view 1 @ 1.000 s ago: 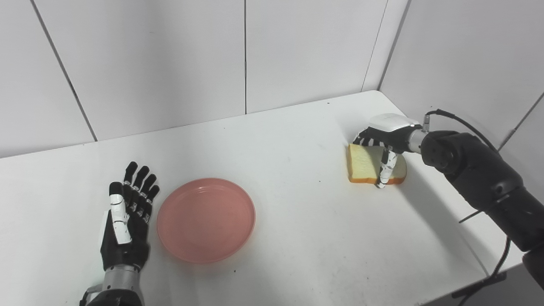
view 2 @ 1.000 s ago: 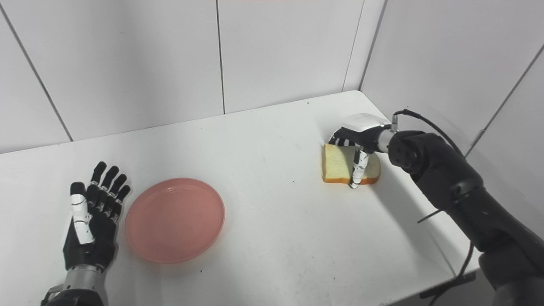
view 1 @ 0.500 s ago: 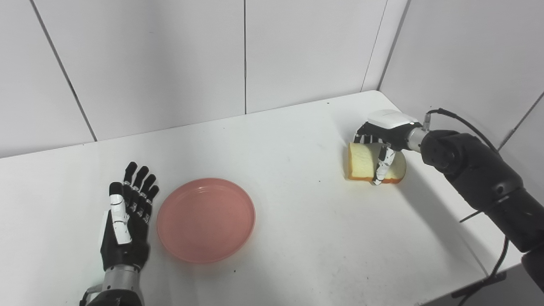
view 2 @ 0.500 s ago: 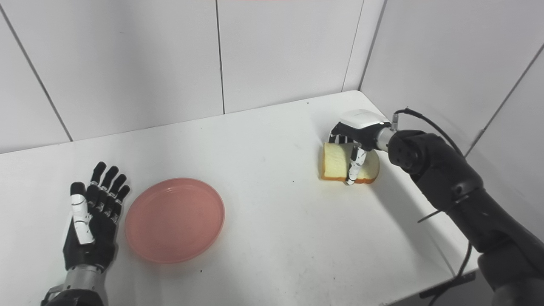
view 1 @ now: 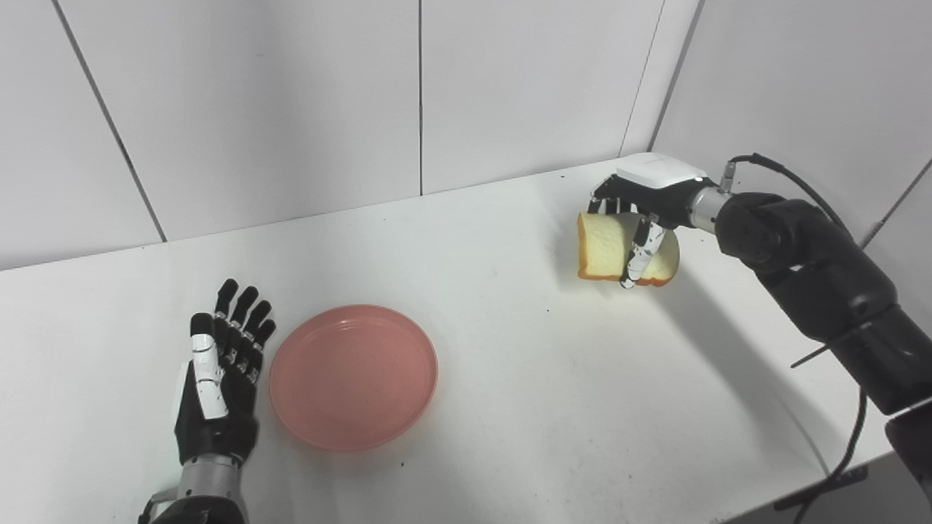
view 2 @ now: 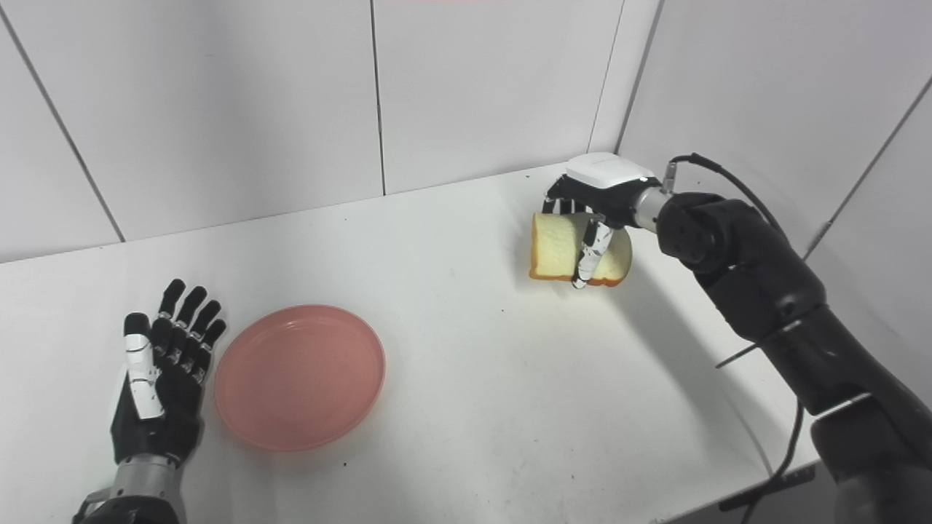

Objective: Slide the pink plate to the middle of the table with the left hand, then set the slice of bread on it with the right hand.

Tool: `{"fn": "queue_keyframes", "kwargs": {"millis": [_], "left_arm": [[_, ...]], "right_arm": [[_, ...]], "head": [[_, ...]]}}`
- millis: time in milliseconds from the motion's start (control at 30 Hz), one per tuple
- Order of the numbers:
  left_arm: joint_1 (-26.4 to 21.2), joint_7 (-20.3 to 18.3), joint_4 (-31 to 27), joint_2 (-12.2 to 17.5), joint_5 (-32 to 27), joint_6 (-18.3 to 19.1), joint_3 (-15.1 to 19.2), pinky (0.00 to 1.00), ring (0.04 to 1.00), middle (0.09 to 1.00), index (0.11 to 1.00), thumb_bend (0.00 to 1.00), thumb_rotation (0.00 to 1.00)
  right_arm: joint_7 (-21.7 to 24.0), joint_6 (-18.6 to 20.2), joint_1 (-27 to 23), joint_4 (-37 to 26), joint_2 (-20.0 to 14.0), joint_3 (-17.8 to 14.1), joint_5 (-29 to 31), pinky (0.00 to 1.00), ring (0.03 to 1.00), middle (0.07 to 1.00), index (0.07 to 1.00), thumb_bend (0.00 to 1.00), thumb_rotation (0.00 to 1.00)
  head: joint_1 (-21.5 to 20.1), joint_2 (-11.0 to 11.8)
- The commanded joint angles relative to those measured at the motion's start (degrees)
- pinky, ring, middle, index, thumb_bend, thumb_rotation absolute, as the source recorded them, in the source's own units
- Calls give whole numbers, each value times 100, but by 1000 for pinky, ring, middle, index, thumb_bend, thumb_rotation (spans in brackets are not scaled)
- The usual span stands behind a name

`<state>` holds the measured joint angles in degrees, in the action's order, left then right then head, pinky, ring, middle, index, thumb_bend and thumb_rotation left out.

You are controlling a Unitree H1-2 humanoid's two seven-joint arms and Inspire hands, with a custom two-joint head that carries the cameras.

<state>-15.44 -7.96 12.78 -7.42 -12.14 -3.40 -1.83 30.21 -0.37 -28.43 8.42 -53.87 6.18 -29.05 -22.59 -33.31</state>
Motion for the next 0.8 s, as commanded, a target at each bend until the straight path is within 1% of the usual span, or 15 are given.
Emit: {"fn": "queue_keyframes", "kwargs": {"millis": [0,100,133,267,333,367,467,500,533,567,600,667,767], "left_arm": [[-128,11,-162,-71,48,-45,-35,945,935,951,944,682,1000],[-122,32,-183,-76,57,-22,-59,947,934,949,942,685,1000],[-121,30,-187,-77,50,-16,-65,949,936,951,944,686,1000],[-117,23,-170,-78,41,-33,-91,946,936,954,947,689,1000],[-113,65,-177,-90,74,-20,-101,943,934,949,943,691,999],[-108,88,-184,-101,95,-16,-108,942,933,948,941,692,999],[-98,126,-194,-137,161,-49,-133,939,928,939,934,699,985],[-91,141,-208,-160,163,-32,-138,939,928,939,934,700,984],[-85,152,-218,-176,162,-17,-142,941,928,939,932,705,975],[-81,167,-221,-199,158,-12,-143,941,928,939,932,706,973],[-78,175,-222,-216,157,-10,-142,946,930,940,933,703,974],[-81,205,-203,-261,183,-25,-145,950,931,941,934,705,974],[-82,252,-186,-298,249,-45,-167,947,928,940,933,715,978]], "right_arm": [[-60,27,-332,-155,-174,-189,141,341,409,435,522,524,0],[-9,1,-418,-202,-135,-192,193,339,407,433,521,525,0],[8,9,-447,-234,-109,-190,218,349,418,446,516,526,0],[114,142,-524,-484,-5,-163,259,340,417,447,515,526,0],[187,213,-577,-638,79,-141,275,324,400,432,521,524,0],[212,238,-606,-723,133,-117,253,318,395,427,523,523,0],[267,296,-659,-892,262,-64,196,305,381,423,520,524,0],[289,282,-689,-938,310,-21,183,305,380,423,520,524,0],[304,269,-710,-968,341,8,175,301,377,424,520,524,0],[315,228,-735,-1005,383,48,173,300,376,424,519,524,0],[323,200,-751,-1030,411,74,172,294,371,422,518,524,0],[359,178,-776,-1111,507,107,233,300,375,429,516,525,0],[375,-8,-822,-1122,587,178,254,322,394,440,515,526,0]], "head": [[27,-5],[81,-11],[81,-11],[192,-17],[295,-24],[427,-32],[542,-56],[649,-69],[649,-69],[770,-91],[770,-91],[968,-111],[1068,-117]]}}
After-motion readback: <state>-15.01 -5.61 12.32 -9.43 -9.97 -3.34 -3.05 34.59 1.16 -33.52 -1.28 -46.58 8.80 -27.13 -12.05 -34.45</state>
